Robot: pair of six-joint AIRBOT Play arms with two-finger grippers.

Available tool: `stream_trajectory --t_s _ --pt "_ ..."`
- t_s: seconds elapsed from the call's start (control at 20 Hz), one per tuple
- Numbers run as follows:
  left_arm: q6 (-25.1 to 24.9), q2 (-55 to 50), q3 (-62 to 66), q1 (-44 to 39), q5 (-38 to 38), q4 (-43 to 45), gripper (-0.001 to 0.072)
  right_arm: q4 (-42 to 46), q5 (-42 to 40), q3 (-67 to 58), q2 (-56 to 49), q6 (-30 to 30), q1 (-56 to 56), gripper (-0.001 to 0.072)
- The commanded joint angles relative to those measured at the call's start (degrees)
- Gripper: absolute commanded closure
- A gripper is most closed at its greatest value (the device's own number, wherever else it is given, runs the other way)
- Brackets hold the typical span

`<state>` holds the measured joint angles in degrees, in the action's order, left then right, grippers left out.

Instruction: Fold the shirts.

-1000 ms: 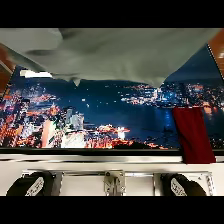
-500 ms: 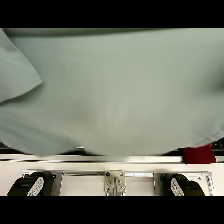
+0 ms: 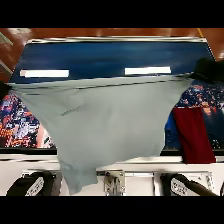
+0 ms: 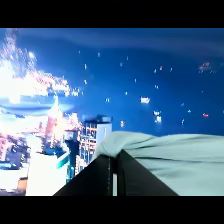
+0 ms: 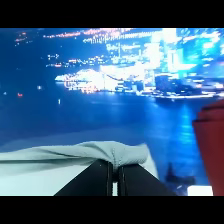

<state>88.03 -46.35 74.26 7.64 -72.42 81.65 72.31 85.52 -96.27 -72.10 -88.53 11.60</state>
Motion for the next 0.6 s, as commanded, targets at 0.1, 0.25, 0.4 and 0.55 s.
stream_trajectory --t_s 0.1,0.25,0.4,0.55 --pt "3.6 -15.0 -7.2 0.1 12.4 0.8 0.0671 -8.7 -23.7 4.9 -17.9 -0.8 -4.5 0.0652" --pt "7.9 -22.2 -7.2 0.1 17.1 -0.9 0.0671 -7.4 -39.0 4.9 -22.2 -0.3 -9.4 0.0651" --pt "7.9 -28.2 -7.2 -0.6 17.7 -5.3 0.0671 -6.8 -46.5 4.9 -25.9 -0.7 -12.7 0.0651" --pt "7.8 -33.6 -7.2 -2.4 15.2 -8.0 0.0671 -7.5 -43.4 4.9 -29.4 -0.7 -14.3 0.065"
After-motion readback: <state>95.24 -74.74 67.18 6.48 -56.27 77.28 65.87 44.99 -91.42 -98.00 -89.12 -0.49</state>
